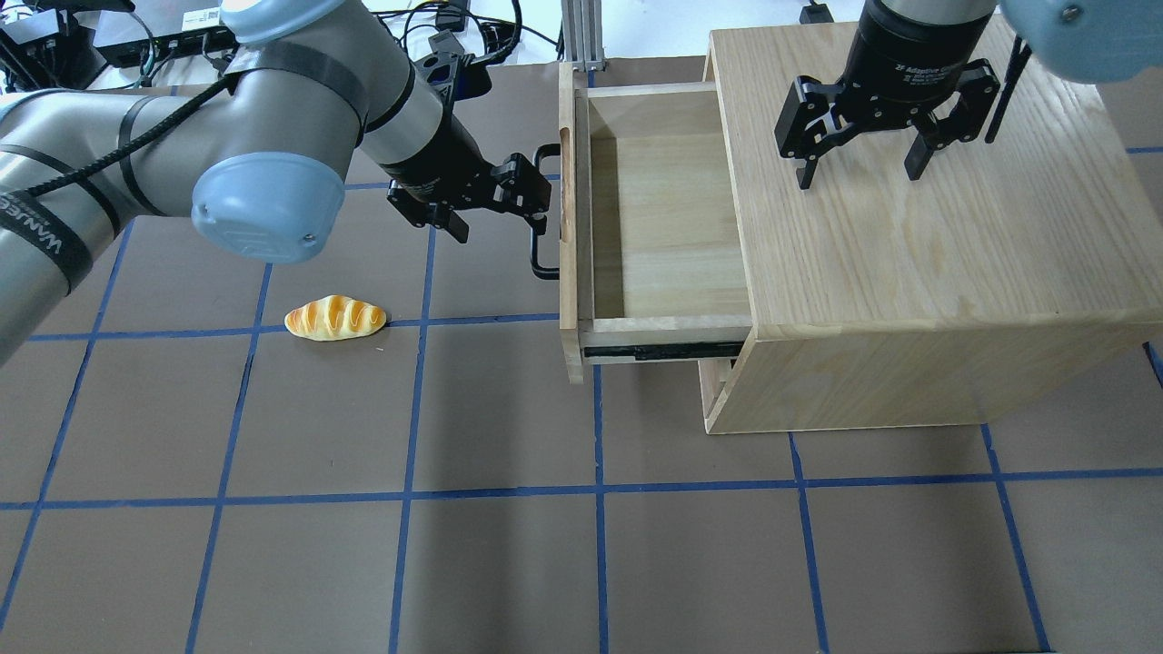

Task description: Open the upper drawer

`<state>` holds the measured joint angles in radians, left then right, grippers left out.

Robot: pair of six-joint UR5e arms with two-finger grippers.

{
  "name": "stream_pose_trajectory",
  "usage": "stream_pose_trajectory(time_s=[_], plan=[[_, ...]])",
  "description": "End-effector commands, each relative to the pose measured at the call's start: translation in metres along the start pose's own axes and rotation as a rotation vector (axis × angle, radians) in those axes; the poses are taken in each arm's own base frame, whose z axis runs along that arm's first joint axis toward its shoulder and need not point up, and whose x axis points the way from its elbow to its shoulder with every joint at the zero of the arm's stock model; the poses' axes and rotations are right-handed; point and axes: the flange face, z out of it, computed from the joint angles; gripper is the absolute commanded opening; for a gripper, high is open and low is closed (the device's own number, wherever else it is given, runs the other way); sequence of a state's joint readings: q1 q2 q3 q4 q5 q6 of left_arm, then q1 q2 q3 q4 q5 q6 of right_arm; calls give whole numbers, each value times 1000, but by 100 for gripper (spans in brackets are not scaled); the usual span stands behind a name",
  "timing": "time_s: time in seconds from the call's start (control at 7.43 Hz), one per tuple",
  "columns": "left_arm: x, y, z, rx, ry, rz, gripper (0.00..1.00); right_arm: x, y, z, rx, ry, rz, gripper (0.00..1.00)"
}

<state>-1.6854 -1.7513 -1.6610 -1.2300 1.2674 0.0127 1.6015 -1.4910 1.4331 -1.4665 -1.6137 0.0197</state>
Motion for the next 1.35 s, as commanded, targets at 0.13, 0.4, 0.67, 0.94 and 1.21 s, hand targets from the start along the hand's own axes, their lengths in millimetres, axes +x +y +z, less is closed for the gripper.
stream_pose_trajectory(time_s=[0.13, 0.4, 0.67, 0.94, 1.21], plan=[[-22, 5, -16, -24, -4, 47, 100, 0, 0, 0, 0, 0, -1, 100], [-33, 14, -21, -32, -3, 47, 100, 0, 0, 0, 0, 0, 0, 100], [-38, 17, -34, -11, -6, 54, 100, 0, 0, 0, 0, 0, 0, 100], [-59, 21, -76, 55, -84, 65, 100, 0, 0, 1, -1, 0, -1, 100], [-65, 33, -115, 53, -157, 56, 100, 0, 0, 1, -1, 0, 0, 100]])
